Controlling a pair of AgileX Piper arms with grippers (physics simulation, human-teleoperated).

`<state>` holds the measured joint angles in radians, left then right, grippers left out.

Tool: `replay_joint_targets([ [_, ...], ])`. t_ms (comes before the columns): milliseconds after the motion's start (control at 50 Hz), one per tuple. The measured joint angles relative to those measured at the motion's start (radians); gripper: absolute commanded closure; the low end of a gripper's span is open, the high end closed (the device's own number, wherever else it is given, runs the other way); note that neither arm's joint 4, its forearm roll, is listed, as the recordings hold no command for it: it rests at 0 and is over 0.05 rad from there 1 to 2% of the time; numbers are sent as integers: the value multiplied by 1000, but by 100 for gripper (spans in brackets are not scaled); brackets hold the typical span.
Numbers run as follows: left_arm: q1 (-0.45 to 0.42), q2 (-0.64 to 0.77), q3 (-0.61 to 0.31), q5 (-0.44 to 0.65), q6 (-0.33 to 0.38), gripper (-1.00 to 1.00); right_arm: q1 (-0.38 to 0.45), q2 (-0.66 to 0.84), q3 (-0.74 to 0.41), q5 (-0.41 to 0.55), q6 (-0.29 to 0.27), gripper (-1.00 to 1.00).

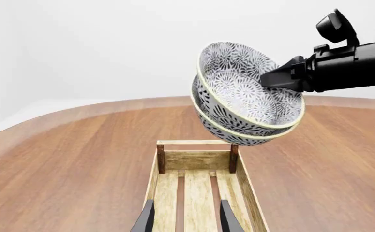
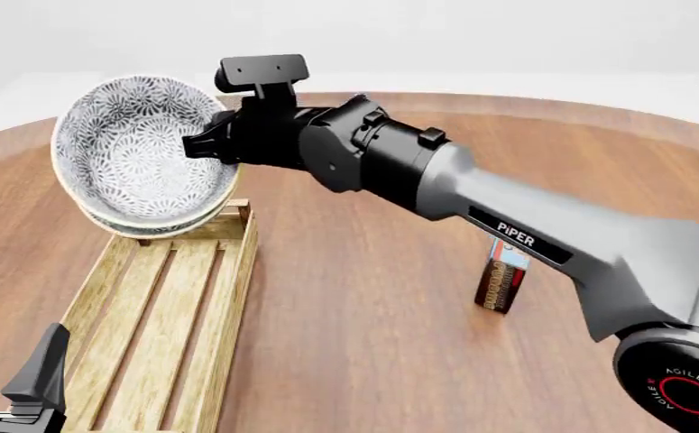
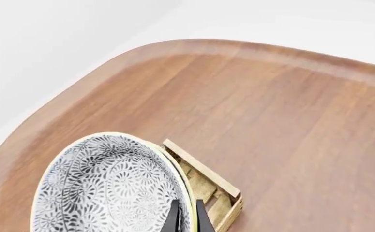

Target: Stack the left bowl on the right bowl and place them in the tray.

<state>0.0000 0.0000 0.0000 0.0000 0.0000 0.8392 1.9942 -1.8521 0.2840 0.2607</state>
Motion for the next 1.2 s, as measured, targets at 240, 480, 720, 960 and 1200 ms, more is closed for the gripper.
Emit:
replay_joint_targets([
  [240, 0, 0, 0, 0, 0, -100, 25, 38, -6, -27, 12, 100],
  [480, 0, 0, 0, 0, 0, -100, 43, 60, 9, -65, 22, 100],
  [720, 0, 0, 0, 0, 0, -100, 65, 71, 38, -105, 37, 100],
  [960, 0, 0, 0, 0, 0, -100, 74, 85, 61, -136, 48, 100],
  [1200, 0, 0, 0, 0, 0, -100, 69, 102, 80, -173, 60, 100],
])
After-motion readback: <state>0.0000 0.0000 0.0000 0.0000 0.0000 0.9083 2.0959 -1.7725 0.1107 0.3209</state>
